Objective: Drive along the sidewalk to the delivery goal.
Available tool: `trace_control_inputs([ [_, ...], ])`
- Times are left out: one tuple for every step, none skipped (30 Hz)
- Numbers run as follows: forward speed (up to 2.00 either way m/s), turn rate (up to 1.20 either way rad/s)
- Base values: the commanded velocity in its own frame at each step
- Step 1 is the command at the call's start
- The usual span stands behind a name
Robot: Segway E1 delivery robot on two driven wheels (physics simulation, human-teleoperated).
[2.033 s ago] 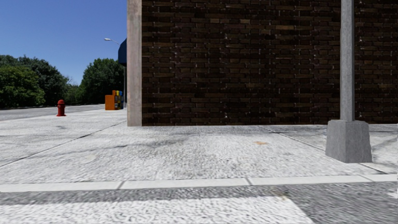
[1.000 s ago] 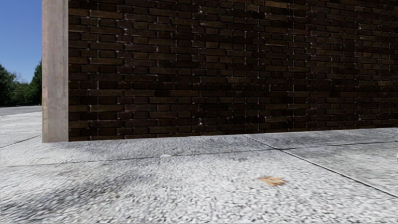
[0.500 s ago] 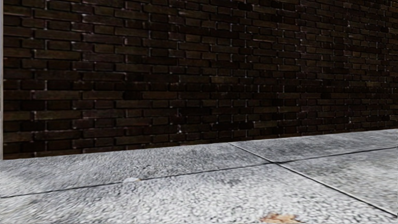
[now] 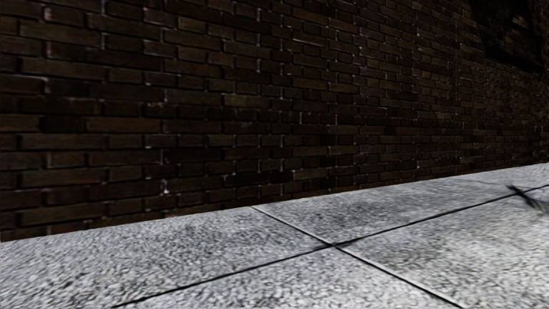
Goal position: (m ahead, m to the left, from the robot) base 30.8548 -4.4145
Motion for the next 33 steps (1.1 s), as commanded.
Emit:
trace_control_inputs([
  [1.35, -0.70],
  [1.35, -0.70],
  [1.35, -0.70],
  [1.35, -0.70],
  [1.35, -0.70],
  [1.35, -0.70],
  [1.35, -0.70],
  [1.35, -0.70],
  [1.35, -0.70],
  [1.35, -0.70],
  [1.35, -0.70],
  [1.35, -0.70],
  [1.35, -0.70],
  [1.35, -0.70],
  [1.35, -0.70],
  [1.35, -0.70],
  [1.35, -0.70],
  [2.00, -0.70],
  [2.00, -0.70],
  [2.00, -0.70],
  [2.00, -0.70],
  [2.00, -0.70],
  [2.00, -0.70],
  [2.00, -0.70],
  [2.00, -0.70],
  [2.00, -0.70],
  [2.00, -0.70],
  [2.00, -0.70],
  [2.00, -0.70],
  [2.00, -0.70],
  [2.00, -0.70],
  [2.00, -0.70],
  [2.00, -0.70],
])
